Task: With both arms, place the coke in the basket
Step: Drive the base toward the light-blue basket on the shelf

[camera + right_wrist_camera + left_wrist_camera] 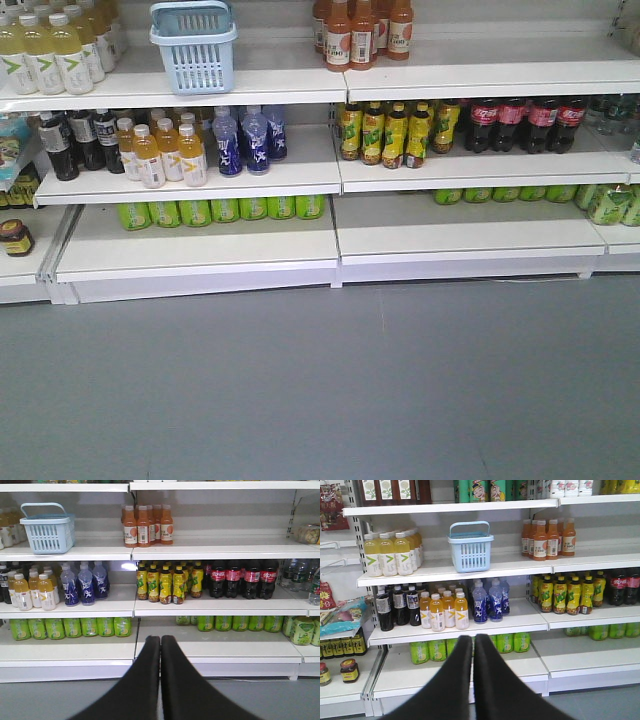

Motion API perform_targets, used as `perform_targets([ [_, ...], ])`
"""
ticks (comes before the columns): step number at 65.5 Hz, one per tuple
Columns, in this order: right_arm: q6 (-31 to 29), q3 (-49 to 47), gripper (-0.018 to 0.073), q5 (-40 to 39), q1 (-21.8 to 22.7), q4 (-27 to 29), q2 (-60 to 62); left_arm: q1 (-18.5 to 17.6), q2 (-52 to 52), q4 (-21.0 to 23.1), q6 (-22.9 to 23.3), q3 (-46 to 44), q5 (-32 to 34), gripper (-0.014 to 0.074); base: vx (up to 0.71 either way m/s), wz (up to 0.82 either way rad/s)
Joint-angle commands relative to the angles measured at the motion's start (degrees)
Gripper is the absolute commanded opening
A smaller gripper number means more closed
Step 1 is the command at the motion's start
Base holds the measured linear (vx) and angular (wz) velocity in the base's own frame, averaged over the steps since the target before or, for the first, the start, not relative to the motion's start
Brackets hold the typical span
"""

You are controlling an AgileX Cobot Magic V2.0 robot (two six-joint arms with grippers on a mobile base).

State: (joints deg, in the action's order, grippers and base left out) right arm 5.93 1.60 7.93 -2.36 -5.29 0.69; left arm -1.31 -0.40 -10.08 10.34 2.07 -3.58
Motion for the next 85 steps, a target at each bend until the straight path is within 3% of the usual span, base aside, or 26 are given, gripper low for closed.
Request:
perform_targets([
  [1,-0.1,0.9,-0.0009,-4.2,0.2,-0.3,0.9,-0.2,-1.1,0.3,0.4,0.3,4.3,-0.0006,0.00,0.00],
  [85,-0.1,0.9,-0.0009,-4.2,0.2,-0.3,0.9,-0.2,-1.1,0.3,0.4,0.3,4.2,-0.0008,0.01,-0.01],
])
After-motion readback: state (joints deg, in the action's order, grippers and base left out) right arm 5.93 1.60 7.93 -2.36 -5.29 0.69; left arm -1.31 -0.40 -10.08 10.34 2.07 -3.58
